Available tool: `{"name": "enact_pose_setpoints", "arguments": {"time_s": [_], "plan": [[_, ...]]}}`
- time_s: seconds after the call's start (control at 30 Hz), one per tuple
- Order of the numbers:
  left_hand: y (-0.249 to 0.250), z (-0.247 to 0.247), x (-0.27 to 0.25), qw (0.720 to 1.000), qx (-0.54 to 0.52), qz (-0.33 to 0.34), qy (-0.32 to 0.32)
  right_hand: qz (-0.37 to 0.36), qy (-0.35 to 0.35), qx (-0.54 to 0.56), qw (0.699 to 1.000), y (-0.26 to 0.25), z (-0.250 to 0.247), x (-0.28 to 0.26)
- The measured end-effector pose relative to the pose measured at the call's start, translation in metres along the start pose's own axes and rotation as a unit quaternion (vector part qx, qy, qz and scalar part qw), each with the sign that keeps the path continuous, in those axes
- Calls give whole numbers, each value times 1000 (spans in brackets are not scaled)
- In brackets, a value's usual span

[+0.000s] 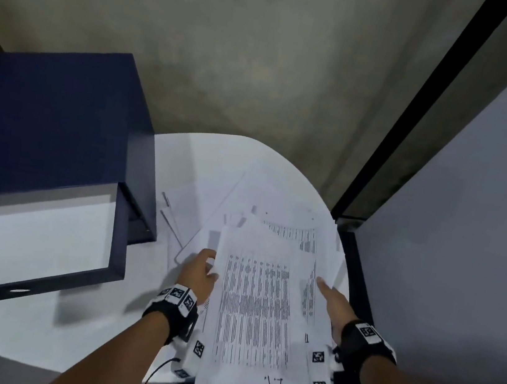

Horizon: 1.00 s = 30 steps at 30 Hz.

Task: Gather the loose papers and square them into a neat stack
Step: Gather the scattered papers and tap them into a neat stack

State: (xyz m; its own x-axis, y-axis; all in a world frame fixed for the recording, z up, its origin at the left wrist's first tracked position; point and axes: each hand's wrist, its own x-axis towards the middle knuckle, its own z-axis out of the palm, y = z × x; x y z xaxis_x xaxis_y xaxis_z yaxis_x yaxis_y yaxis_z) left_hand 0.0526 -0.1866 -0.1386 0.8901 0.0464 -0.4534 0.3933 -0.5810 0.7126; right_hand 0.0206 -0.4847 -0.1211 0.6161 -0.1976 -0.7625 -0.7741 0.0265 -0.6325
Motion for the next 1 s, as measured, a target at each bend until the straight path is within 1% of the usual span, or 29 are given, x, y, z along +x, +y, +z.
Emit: {"name": "enact_pose_setpoints", "arguments": {"time_s": [0.03, 0.07, 0.1, 0.13, 0.2, 0.23, 0.27, 0.3, 0.33, 0.37, 0.43, 0.47, 0.53, 0.6, 0.63, 0.73, 0.77, 0.8, 0.83, 0.9, 1.0], "plan": [[3, 3, 0, 999, 13, 3, 33, 5, -16, 22, 1000, 2, -1, 2], [6, 6, 1, 998, 26, 6, 50, -1, -34, 30, 999, 1, 0, -3], [12, 9, 0, 998, 32, 10, 49, -17, -35, 26, 999, 5, 0, 1], [17, 14, 0, 999, 39, 15, 35, -28, -31, 8, 999, 7, 1, 0], [28, 24, 0, 998, 55, 22, -18, -36, -20, -41, 998, 13, 1, 6], [31, 28, 1, 997, 67, 28, -40, -54, -12, -75, 996, 13, 1, 5], [34, 30, 4, 995, 79, 42, -48, -60, 0, -94, 994, 14, -1, 6], [36, 28, 9, 994, 89, 58, -39, -61, 11, -97, 993, 17, -4, 10], [37, 24, 14, 993, 99, 66, -10, -58, 20, -97, 993, 17, -6, 9], [34, 17, 21, 991, 113, 63, 33, -57, 27, -99, 993, 17, -8, 7], [23, -2, 37, 986, 130, 18, 107, -56, 35, -104, 992, 19, -14, 7], [15, -11, 45, 984, 136, -18, 112, -54, 39, -105, 992, 20, -16, 6], [3, -24, 58, 981, 170, -59, 68, -52, 53, -105, 992, 23, -19, 4], [-2, -28, 64, 967, 245, -60, 15, -51, 65, -104, 991, 25, -21, 4], [-2, -27, 62, 956, 290, -51, 6, -50, 70, -101, 991, 26, -21, 5], [1, -22, 52, 907, 421, -13, 11, -50, 85, -101, 990, 27, -21, 7], [2, -20, 47, 893, 450, -3, 15, -49, 88, -97, 990, 27, -20, 10], [3, -18, 45, 889, 457, 3, 20, -46, 89, -95, 990, 26, -20, 10], [4, -17, 44, 894, 448, 0, 21, -47, 91, -94, 990, 25, -19, 11], [5, -21, 49, 913, 407, -16, 18, -47, 93, -98, 990, 24, -19, 11], [2, -31, 61, 948, 312, -31, 53, -50, 94, -101, 989, 24, -18, 12]]}}
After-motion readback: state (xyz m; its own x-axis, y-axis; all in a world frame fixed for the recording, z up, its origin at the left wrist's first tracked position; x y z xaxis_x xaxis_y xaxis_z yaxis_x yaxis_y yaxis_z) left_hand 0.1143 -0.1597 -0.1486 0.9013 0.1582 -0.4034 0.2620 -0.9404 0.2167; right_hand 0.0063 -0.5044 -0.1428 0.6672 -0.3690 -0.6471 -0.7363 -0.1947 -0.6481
